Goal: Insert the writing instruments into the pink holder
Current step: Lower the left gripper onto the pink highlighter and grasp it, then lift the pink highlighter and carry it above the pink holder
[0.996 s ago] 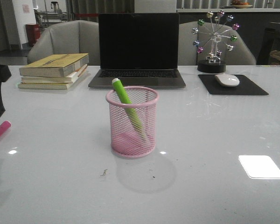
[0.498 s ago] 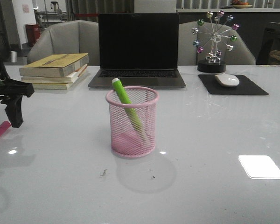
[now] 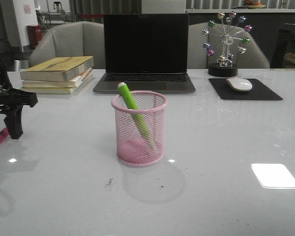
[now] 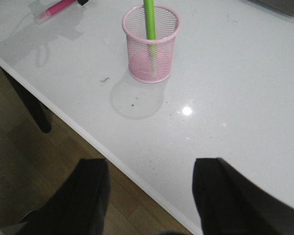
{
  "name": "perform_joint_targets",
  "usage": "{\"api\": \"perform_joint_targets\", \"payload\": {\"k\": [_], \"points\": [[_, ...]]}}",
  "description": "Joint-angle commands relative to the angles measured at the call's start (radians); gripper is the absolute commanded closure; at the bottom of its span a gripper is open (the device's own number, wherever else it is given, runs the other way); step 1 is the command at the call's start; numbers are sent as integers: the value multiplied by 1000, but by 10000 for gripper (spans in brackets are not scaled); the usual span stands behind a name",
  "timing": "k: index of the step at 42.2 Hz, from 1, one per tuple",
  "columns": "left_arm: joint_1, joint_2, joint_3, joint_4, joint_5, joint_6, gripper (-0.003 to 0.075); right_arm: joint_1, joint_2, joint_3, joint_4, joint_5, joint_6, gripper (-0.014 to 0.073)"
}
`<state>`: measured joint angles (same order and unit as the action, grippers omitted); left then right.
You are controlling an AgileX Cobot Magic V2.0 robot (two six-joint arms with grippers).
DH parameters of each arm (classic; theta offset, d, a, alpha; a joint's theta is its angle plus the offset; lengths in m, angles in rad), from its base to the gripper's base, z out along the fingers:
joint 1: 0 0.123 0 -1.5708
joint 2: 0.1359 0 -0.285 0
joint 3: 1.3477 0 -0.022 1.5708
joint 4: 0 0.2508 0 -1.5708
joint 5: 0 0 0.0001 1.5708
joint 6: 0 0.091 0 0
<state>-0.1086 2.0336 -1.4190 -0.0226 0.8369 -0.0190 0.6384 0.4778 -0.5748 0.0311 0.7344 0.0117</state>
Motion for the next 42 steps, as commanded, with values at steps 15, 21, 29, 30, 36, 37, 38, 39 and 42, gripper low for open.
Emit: {"api": "perform_joint_targets", "payload": {"k": [15,21,29,30,36,37,38,39,42], "points": [[0,-22,-28,8,4,1,504,-2,2,-28,-11,-66,-3,105],[0,-24,-28,13,1,1,625,-2,2,-28,-11,-66,-3,105],[-7,-95,17,7,-53,1,629,-2,2,-28,-11,-66,-3,105],[-9,-123,41,8,-87,1,629,-2,2,-28,-11,-66,-3,105],[-54,-302,204,8,-302,19,629,-2,2,-28,-11,-66,-3,105],[-64,-333,232,8,-350,19,629,-2,2,-28,-11,-66,-3,105],[-73,-363,261,8,-386,19,629,-2,2,-28,-11,-66,-3,105],[-87,-400,299,8,-424,19,629,-2,2,-28,-11,-66,-3,105],[-122,-483,381,5,-554,19,629,-2,2,-28,-11,-66,-3,105]]}}
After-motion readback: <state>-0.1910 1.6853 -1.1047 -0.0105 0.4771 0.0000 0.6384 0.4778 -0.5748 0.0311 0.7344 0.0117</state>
